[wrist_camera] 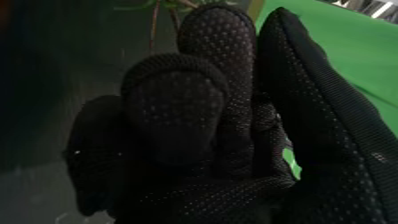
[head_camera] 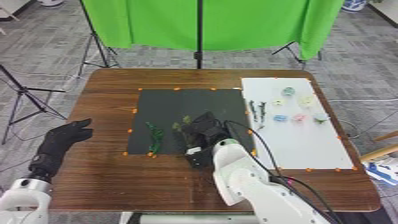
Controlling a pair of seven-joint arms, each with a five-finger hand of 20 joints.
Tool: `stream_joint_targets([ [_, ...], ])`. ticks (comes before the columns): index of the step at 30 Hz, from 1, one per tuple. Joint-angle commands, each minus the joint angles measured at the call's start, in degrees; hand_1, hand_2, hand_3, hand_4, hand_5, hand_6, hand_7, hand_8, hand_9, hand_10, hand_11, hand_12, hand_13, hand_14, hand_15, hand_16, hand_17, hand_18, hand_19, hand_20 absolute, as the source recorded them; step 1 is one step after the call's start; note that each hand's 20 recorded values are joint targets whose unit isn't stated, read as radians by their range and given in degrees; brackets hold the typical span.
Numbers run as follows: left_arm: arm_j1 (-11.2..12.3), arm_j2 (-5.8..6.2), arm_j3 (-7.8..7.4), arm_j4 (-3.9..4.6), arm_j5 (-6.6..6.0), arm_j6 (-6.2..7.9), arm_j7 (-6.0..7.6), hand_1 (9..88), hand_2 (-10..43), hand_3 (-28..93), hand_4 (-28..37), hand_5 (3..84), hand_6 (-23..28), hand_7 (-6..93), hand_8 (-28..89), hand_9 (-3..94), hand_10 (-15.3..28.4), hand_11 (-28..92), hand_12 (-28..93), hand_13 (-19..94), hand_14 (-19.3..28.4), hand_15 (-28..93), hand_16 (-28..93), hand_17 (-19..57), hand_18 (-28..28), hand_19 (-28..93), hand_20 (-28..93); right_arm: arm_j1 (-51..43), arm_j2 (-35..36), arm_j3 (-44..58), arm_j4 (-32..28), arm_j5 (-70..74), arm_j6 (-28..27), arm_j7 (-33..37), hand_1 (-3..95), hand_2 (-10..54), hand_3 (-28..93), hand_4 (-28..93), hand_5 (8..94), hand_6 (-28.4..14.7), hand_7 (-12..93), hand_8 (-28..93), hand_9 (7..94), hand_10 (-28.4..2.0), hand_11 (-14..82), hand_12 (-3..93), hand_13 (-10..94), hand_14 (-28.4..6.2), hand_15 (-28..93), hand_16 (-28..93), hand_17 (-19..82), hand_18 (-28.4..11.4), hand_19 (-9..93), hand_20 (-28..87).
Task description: Arrange flowers
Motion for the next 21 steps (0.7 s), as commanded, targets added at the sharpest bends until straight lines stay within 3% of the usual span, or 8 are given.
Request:
stream_joint_targets([
  [1,0.18,-0.46,-0.01,0.03,0.56,-1.12,-0.81,19.9,7.7,63,-28.3,47.3,6.9,8.1,-5,46.3,15.5,19,10,36,18.7,18,-2,7.3,12.1,8,16,0.69,-1.62,-1.77,0.93,0.28,0.12,-1.30,59.2,-9.5,52,-10,80.8,-4.2,30,17,93.7,-11.6,31.6,21.5,94,-0.6,55,19,76,-5.4,82,34],
  [21,-0.08,-0.72,-0.11,0.22,0.63,-2.11,-1.27,20.2,7.7,63,-28.3,47.5,7.0,8.1,-5,46.4,15.4,19,10,37,18.8,18,-2,7.2,12.3,8,16,0.60,-1.25,-4.65,3.77,-11.54,-1.91,-3.54,53.3,-9.5,51,-8,79.2,-4.7,27,17,92.9,-12.7,29.5,22.4,94,-1.5,52,21,75,-6.3,80,37],
])
